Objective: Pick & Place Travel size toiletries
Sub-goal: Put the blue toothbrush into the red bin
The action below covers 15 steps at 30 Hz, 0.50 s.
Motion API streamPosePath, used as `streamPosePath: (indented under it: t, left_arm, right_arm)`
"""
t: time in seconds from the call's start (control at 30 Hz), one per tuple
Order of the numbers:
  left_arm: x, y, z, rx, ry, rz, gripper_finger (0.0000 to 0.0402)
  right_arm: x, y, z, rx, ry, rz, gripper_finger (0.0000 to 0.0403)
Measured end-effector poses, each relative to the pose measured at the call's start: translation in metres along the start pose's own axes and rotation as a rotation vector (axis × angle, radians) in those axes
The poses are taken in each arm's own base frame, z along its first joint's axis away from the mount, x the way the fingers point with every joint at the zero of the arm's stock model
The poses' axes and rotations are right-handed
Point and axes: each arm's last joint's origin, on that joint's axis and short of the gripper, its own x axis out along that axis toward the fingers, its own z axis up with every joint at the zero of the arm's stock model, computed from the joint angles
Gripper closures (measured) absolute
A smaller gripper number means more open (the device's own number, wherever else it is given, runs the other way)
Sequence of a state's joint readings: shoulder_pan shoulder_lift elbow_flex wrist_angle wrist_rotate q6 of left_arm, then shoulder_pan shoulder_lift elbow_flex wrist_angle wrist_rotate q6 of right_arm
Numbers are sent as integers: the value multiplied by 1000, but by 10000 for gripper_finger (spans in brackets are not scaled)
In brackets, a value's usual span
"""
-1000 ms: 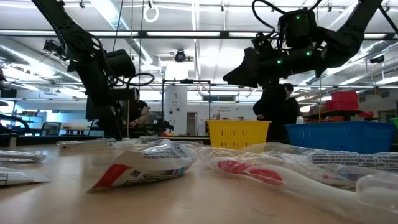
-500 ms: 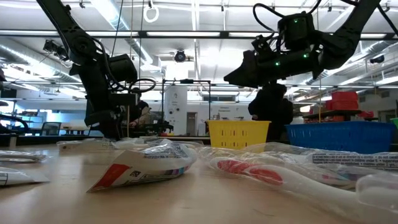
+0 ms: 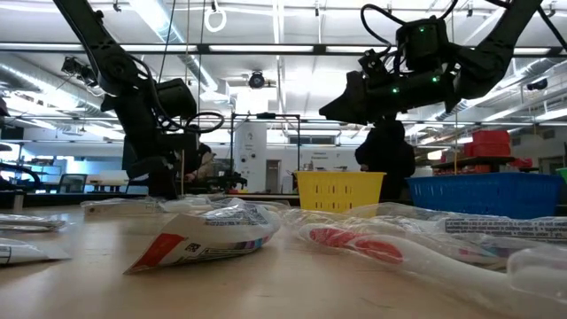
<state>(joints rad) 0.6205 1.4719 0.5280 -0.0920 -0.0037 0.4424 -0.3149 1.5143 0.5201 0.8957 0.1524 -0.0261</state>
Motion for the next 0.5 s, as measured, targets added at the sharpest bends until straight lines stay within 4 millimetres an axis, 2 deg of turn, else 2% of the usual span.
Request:
streamPosePath:
  t: [0.2,0.5]
  left_arm:
    - [-2,-3,21,-41,-154,139,377]
    - [-23,-7,69,-100,-649,198,373]
  right_arm:
    - [0,0,0,0,1,0,245]
    - [0,0,-7,-10,67,2,241]
